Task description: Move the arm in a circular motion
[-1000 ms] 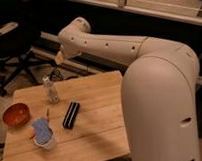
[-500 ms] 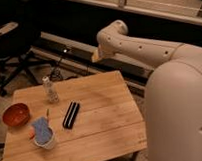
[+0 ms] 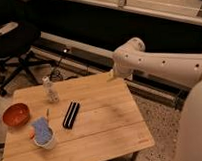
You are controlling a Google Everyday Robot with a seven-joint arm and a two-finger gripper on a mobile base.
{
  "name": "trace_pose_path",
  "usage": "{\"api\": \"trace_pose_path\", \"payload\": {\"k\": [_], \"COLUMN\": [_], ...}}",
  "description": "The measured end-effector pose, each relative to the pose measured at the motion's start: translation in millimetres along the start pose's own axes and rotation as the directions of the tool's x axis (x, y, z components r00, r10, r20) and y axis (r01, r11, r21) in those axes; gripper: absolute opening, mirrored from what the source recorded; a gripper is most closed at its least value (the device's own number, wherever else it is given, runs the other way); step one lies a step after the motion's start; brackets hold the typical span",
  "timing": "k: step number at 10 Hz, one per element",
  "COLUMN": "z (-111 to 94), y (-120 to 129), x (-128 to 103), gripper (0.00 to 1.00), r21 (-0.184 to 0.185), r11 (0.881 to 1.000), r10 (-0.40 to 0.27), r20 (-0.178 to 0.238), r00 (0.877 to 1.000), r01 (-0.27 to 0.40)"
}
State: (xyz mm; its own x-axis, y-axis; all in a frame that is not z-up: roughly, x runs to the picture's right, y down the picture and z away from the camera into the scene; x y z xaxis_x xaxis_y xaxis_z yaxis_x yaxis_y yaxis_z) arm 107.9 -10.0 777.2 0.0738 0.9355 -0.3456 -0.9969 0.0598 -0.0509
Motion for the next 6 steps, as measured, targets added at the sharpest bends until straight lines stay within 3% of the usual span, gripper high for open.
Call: {"api": "trace_pose_path", "payload": {"k": [1, 3, 5, 6], "z": [-5.7, -20.8, -37.8, -46.3], "y": [3.1, 33.9, 94.4, 132.5], "x": [33.2, 75.0, 93.3, 95.0], "gripper": [0.8, 0.8, 0.8, 0.8], "r21": [0.012, 0.002, -0.064, -0.109], "r11": [1.0, 0.998, 0.987, 0.972], "r10": [-0.005, -0.057, -0.152, -0.212], "r20": [-0.031, -0.056, -0.04, -0.016], "r00": [1.0, 0.997, 0.988, 0.977], "r01": [0.006, 0.057, 0.149, 0.209]}}
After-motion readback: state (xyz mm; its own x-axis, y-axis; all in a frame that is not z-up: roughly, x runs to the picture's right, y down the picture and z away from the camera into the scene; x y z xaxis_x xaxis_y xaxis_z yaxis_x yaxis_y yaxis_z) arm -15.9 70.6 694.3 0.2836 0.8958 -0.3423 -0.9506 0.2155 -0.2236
